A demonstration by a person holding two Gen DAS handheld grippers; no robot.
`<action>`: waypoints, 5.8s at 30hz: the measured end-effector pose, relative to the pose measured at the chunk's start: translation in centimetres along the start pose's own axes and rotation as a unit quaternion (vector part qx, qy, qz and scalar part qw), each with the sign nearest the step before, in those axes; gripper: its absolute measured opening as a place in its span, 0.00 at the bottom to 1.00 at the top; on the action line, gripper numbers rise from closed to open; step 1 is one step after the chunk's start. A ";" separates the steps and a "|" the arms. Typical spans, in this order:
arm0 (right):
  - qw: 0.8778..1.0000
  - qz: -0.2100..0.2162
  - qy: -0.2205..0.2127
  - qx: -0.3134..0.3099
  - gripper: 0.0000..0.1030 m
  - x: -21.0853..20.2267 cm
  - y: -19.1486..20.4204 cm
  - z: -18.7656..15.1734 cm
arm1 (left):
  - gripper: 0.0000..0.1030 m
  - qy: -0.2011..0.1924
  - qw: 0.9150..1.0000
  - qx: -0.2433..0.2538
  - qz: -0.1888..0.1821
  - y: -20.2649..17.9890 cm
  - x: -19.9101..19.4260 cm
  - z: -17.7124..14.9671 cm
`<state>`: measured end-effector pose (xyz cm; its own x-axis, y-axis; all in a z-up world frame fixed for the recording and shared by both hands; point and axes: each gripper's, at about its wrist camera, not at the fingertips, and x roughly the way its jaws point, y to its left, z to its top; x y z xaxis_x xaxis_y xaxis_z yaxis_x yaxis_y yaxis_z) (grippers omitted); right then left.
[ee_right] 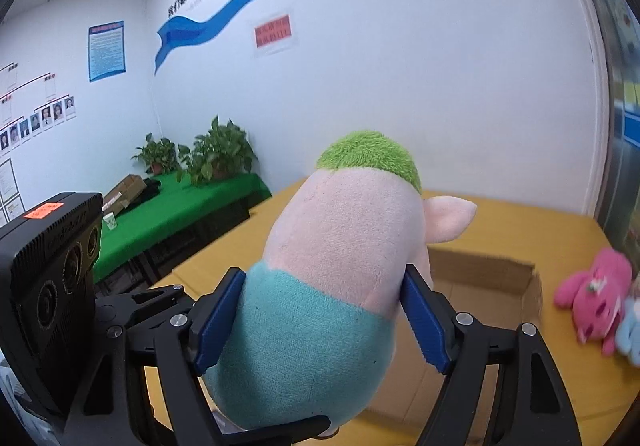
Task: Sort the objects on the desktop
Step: 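Lift the plush pig with both grippers and carry it over the box, then lower the plush pig into the box and open both grippers, then move both grippers toward the black sunglasses on the table, then close both grippers on the black sunglasses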
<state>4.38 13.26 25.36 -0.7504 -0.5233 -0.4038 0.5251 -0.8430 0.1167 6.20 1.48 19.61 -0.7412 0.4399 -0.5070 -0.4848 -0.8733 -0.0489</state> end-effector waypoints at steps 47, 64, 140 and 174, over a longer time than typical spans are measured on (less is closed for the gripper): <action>0.951 0.138 0.235 0.144 0.72 41.8 -11.6 -6.6 | 0.81 0.238 0.957 -0.144 0.084 20.4 20.6 -7.4; 0.987 0.047 0.137 0.065 1.00 23.9 -6.8 0.0 | 0.82 0.101 0.979 -0.131 0.122 15.4 5.5 -6.5; 0.956 0.035 0.233 0.173 0.99 -2.7 -9.3 -32.4 | 0.85 0.245 0.960 -0.130 -0.042 -6.1 10.5 -20.4; 0.961 0.000 0.250 0.116 0.38 -0.4 -5.1 -32.6 | 0.39 0.253 0.943 -0.188 -0.111 -6.0 13.5 -21.0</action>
<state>15.07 21.84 -4.66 -0.4336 -0.4478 -0.7819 0.3776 -0.8782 0.2935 8.88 8.27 -4.98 -0.2785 0.5470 -0.7895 -0.3328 -0.8260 -0.4549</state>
